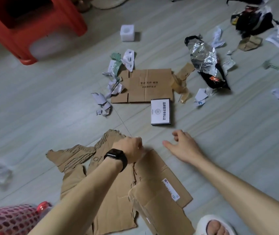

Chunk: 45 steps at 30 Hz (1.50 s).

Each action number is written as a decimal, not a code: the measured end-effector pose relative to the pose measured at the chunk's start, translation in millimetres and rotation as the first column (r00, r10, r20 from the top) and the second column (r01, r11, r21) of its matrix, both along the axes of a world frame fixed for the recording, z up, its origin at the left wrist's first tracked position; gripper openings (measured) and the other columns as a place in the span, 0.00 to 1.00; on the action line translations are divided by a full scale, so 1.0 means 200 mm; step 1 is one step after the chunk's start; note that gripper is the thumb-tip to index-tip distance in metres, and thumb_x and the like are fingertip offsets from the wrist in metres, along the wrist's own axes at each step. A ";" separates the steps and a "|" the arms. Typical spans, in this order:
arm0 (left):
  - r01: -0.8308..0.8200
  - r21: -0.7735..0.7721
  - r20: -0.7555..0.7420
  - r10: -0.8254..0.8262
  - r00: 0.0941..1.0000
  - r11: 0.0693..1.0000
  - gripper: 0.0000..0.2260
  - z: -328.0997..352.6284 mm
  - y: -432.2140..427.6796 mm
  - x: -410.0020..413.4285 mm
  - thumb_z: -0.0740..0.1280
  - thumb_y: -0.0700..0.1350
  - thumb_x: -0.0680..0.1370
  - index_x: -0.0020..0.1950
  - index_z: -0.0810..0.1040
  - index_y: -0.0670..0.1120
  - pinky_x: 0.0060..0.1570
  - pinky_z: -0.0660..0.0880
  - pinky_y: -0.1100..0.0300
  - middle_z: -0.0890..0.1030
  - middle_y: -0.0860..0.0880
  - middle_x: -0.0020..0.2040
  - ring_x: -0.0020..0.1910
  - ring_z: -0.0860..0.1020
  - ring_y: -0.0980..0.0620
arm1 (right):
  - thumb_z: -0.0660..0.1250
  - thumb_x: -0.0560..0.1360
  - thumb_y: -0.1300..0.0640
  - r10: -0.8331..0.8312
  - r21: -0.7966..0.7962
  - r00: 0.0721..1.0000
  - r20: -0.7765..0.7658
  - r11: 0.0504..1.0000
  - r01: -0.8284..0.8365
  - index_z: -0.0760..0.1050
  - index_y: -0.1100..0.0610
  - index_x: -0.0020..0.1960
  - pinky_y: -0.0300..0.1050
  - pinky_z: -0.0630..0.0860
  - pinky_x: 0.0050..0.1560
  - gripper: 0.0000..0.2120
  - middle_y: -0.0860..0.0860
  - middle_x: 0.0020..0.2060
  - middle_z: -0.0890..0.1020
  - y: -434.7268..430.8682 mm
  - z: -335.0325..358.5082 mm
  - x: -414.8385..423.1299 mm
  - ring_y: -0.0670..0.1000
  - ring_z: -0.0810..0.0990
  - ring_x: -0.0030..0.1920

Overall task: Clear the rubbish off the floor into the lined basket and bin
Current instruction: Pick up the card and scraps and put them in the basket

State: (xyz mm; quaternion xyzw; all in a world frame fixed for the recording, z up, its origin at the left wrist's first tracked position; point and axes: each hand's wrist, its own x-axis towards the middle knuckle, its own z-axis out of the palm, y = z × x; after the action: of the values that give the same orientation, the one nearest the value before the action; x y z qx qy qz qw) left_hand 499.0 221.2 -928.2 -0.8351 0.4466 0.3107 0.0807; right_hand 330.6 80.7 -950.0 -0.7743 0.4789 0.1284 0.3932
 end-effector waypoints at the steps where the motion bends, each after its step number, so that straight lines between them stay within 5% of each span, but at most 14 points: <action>1: -0.066 -0.041 0.004 0.066 0.998 0.997 0.09 0.00 -0.02 0.07 0.59 0.56 0.78 0.54 0.75 0.56 0.43 0.78 0.54 0.81 0.49 0.50 0.46 0.79 0.46 | 0.68 0.72 0.35 -0.092 -0.017 0.996 0.020 0.996 0.092 0.69 0.54 0.66 0.48 0.70 0.61 0.31 0.53 0.62 0.74 -0.05 0.00 0.07 0.56 0.75 0.63; 6: -0.269 -0.269 0.170 0.321 0.932 0.925 0.21 -0.06 -0.13 0.52 0.64 0.55 0.78 0.69 0.67 0.52 0.56 0.73 0.46 0.66 0.45 0.70 0.65 0.69 0.39 | 0.67 0.67 0.28 -0.277 -0.040 0.960 -0.044 0.960 0.275 0.65 0.58 0.67 0.50 0.68 0.55 0.42 0.58 0.65 0.68 -0.23 -0.05 0.37 0.61 0.72 0.64; 9: -0.352 -0.180 0.179 0.382 0.907 0.919 0.32 -0.11 -0.16 0.75 0.67 0.58 0.76 0.76 0.58 0.54 0.69 0.61 0.38 0.49 0.43 0.79 0.75 0.54 0.35 | 0.74 0.66 0.37 -0.255 -0.114 0.964 -0.080 0.963 0.245 0.63 0.57 0.65 0.52 0.69 0.59 0.38 0.58 0.66 0.65 -0.20 -0.10 0.44 0.63 0.69 0.65; 11: -0.330 -0.154 0.113 0.348 0.931 0.931 0.31 -0.16 -0.14 0.83 0.67 0.57 0.77 0.76 0.57 0.56 0.70 0.63 0.39 0.46 0.43 0.79 0.74 0.57 0.34 | 0.77 0.65 0.43 -0.206 -0.163 0.974 -0.092 0.968 0.189 0.64 0.57 0.64 0.53 0.68 0.62 0.36 0.58 0.66 0.64 -0.15 -0.14 0.46 0.64 0.66 0.66; 15: -0.217 -0.215 0.183 0.258 0.949 0.952 0.22 -0.22 -0.05 0.81 0.62 0.52 0.81 0.75 0.63 0.53 0.54 0.77 0.46 0.52 0.41 0.78 0.55 0.78 0.34 | 0.77 0.66 0.50 -0.164 -0.126 0.986 -0.012 0.979 0.161 0.64 0.57 0.59 0.51 0.71 0.58 0.30 0.57 0.61 0.72 -0.10 -0.14 0.45 0.62 0.72 0.62; 18: -0.098 -0.160 0.243 0.135 0.961 0.982 0.21 -0.22 0.03 0.80 0.59 0.47 0.82 0.75 0.62 0.51 0.48 0.79 0.46 0.57 0.40 0.76 0.49 0.80 0.36 | 0.71 0.73 0.55 -0.057 -0.009 0.989 0.136 0.998 0.059 0.64 0.52 0.54 0.45 0.73 0.43 0.17 0.50 0.51 0.82 -0.09 -0.07 0.51 0.52 0.79 0.45; 22: -0.090 -0.137 0.239 0.121 0.963 0.986 0.24 -0.21 0.18 0.82 0.60 0.42 0.80 0.75 0.61 0.54 0.43 0.76 0.49 0.62 0.45 0.75 0.51 0.79 0.38 | 0.68 0.77 0.48 0.047 -0.038 0.946 0.321 0.999 -0.036 0.75 0.44 0.48 0.41 0.68 0.40 0.02 0.37 0.40 0.80 -0.11 0.08 0.82 0.48 0.78 0.45; 24: -0.113 -0.134 0.236 0.143 0.961 0.984 0.25 -0.20 0.26 0.83 0.59 0.40 0.79 0.75 0.61 0.56 0.42 0.75 0.50 0.65 0.47 0.74 0.52 0.79 0.39 | 0.69 0.76 0.46 0.026 0.004 0.922 0.387 1.000 -0.030 0.78 0.42 0.45 0.38 0.72 0.42 0.02 0.37 0.43 0.82 -0.14 0.12 1.04 0.46 0.79 0.45; 26: -0.129 -0.125 0.226 0.155 0.962 0.984 0.25 -0.20 0.34 0.84 0.58 0.39 0.79 0.73 0.63 0.57 0.42 0.76 0.50 0.65 0.48 0.74 0.52 0.79 0.40 | 0.69 0.76 0.45 0.066 -0.004 0.921 0.385 0.998 -0.070 0.81 0.46 0.50 0.46 0.77 0.55 0.07 0.49 0.55 0.82 -0.17 0.11 1.27 0.50 0.80 0.54; 31: -0.157 -0.114 0.201 0.178 0.963 0.981 0.21 -0.19 0.49 0.83 0.58 0.44 0.80 0.72 0.64 0.60 0.43 0.77 0.50 0.64 0.50 0.75 0.54 0.79 0.41 | 0.65 0.78 0.46 0.230 -0.210 0.956 0.183 0.959 -0.190 0.76 0.51 0.66 0.55 0.62 0.72 0.18 0.58 0.68 0.73 -0.10 -0.01 1.60 0.58 0.66 0.71; 36: -0.275 -0.214 0.163 0.312 0.936 0.937 0.20 -0.18 0.55 0.79 0.57 0.41 0.81 0.68 0.67 0.61 0.39 0.71 0.52 0.74 0.49 0.67 0.51 0.79 0.41 | 0.66 0.78 0.54 0.158 -0.299 0.981 0.112 0.947 -0.119 0.76 0.62 0.62 0.48 0.72 0.55 0.16 0.60 0.62 0.78 0.07 -0.06 1.62 0.63 0.76 0.61; 39: -0.380 -0.254 0.071 0.409 0.910 0.889 0.21 -0.15 0.56 0.78 0.57 0.41 0.79 0.67 0.69 0.62 0.39 0.67 0.54 0.79 0.46 0.58 0.51 0.78 0.41 | 0.68 0.76 0.54 0.193 -0.238 0.962 0.191 0.960 -0.146 0.78 0.54 0.47 0.42 0.68 0.45 0.04 0.55 0.47 0.82 0.12 0.01 1.49 0.58 0.78 0.48; 41: -0.451 -0.281 0.018 0.475 0.880 0.847 0.19 -0.09 0.59 0.77 0.58 0.43 0.79 0.65 0.71 0.62 0.38 0.69 0.55 0.81 0.45 0.54 0.49 0.79 0.41 | 0.68 0.75 0.52 0.248 -0.199 0.947 0.206 0.958 -0.207 0.77 0.53 0.41 0.44 0.70 0.42 0.06 0.49 0.39 0.81 0.13 0.12 1.35 0.56 0.78 0.43; 45: -0.553 -0.383 -0.054 0.579 0.813 0.740 0.21 0.13 0.69 0.73 0.57 0.37 0.78 0.61 0.77 0.60 0.33 0.69 0.61 0.83 0.46 0.54 0.46 0.80 0.45 | 0.71 0.74 0.57 0.212 0.057 0.944 0.253 0.971 -0.233 0.81 0.57 0.49 0.51 0.82 0.44 0.05 0.51 0.41 0.86 0.14 0.34 1.04 0.53 0.85 0.40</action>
State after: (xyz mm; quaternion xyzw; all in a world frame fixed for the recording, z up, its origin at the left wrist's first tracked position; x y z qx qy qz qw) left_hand 644.3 359.0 -902.5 -0.9404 0.2204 0.1986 -0.1662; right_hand 539.4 108.8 -881.9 -0.8156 0.3301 0.0961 0.4654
